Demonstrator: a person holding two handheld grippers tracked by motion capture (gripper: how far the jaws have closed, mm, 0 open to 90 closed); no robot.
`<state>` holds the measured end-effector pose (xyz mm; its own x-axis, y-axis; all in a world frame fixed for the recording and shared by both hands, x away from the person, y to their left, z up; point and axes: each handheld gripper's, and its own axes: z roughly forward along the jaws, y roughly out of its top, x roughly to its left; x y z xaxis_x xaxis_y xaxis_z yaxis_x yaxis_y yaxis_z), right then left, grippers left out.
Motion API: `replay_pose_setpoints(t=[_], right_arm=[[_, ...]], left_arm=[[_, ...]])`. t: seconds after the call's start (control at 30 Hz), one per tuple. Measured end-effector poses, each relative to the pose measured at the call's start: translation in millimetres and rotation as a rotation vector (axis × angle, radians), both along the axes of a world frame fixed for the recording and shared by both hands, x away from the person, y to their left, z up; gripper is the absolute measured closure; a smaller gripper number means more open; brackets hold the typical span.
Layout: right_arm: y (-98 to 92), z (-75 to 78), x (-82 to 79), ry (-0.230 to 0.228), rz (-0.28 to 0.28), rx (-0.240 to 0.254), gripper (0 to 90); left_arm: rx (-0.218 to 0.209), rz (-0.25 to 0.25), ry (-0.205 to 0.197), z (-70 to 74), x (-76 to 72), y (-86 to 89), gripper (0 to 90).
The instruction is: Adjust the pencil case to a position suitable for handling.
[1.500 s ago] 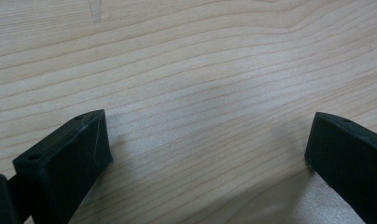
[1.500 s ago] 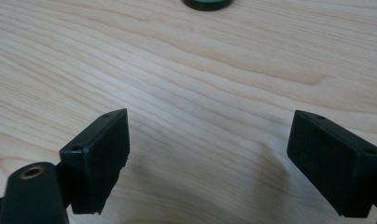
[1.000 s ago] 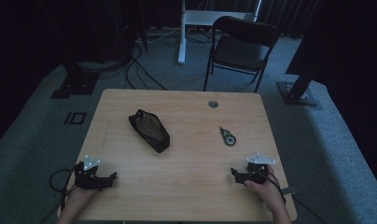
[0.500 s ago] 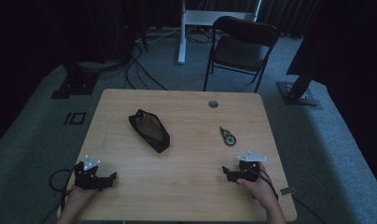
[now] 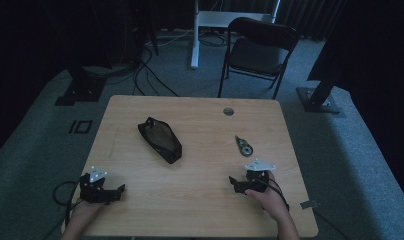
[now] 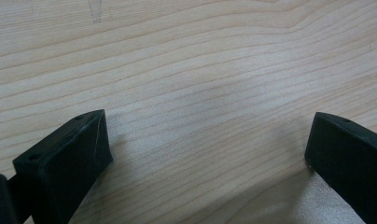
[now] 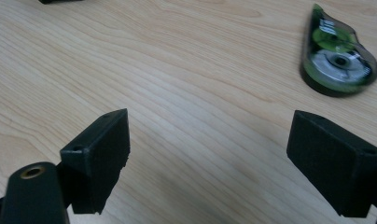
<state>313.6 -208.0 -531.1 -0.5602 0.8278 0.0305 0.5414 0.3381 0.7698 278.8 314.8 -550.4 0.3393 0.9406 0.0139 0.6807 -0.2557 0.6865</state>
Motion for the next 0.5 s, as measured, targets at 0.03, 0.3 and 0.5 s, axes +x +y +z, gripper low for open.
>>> replay_pose_setpoints(t=[0.03, 0.3, 0.5], right_arm=[[1.8, 0.2, 0.5, -0.001, 0.004, 0.001, 12.9], [19.6, 1.3, 4.2, -0.005, 0.026, 0.001, 13.1], [32.2, 1.8, 5.9, -0.009, 0.048, 0.016, 13.2]], left_arm=[[0.0, 0.0, 0.0, 0.0, 0.0, 0.0, 0.1], [0.0, 0.0, 0.0, 0.0, 0.0, 0.0, 0.1], [0.0, 0.0, 0.0, 0.0, 0.0, 0.0, 0.1]])
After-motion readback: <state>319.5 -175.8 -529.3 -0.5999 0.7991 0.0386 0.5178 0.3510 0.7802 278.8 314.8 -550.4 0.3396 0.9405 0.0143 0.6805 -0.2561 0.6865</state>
